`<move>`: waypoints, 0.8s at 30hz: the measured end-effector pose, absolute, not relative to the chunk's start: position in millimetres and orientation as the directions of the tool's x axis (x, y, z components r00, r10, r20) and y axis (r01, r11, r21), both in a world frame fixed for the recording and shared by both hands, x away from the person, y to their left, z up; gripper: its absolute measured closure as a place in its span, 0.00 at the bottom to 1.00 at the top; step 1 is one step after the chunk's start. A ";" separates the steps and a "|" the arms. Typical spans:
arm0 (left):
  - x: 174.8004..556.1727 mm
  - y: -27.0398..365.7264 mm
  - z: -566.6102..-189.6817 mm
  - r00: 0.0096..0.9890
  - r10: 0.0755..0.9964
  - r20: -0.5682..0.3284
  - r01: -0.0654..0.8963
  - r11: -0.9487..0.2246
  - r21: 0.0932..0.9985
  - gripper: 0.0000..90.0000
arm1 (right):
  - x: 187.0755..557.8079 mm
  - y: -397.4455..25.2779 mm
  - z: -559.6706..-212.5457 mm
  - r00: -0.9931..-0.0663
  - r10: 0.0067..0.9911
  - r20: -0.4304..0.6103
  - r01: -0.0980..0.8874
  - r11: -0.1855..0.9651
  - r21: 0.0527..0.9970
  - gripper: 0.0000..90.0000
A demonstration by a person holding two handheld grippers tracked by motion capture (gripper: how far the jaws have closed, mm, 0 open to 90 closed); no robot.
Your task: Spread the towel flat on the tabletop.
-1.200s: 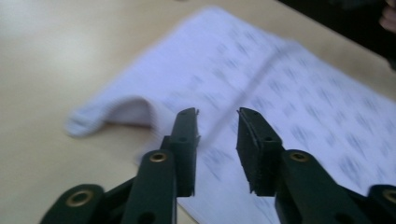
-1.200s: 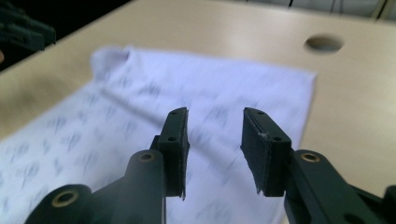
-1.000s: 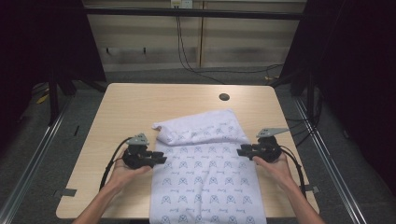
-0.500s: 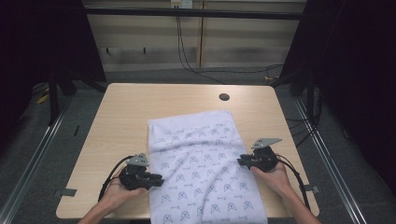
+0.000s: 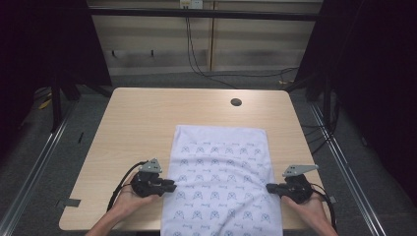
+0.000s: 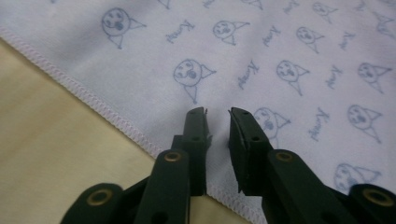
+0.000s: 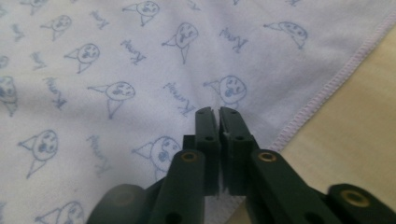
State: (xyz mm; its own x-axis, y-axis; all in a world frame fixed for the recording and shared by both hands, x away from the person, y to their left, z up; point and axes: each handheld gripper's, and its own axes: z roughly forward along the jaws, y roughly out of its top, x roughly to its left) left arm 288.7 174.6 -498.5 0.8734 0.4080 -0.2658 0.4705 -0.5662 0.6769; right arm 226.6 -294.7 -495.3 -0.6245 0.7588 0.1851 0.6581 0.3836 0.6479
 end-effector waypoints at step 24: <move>358.0 181.5 -482.6 0.760 0.589 -0.273 0.542 -0.344 0.767 0.62 | 300.6 -283.7 -473.1 -0.587 0.783 0.204 0.568 0.219 0.794 0.66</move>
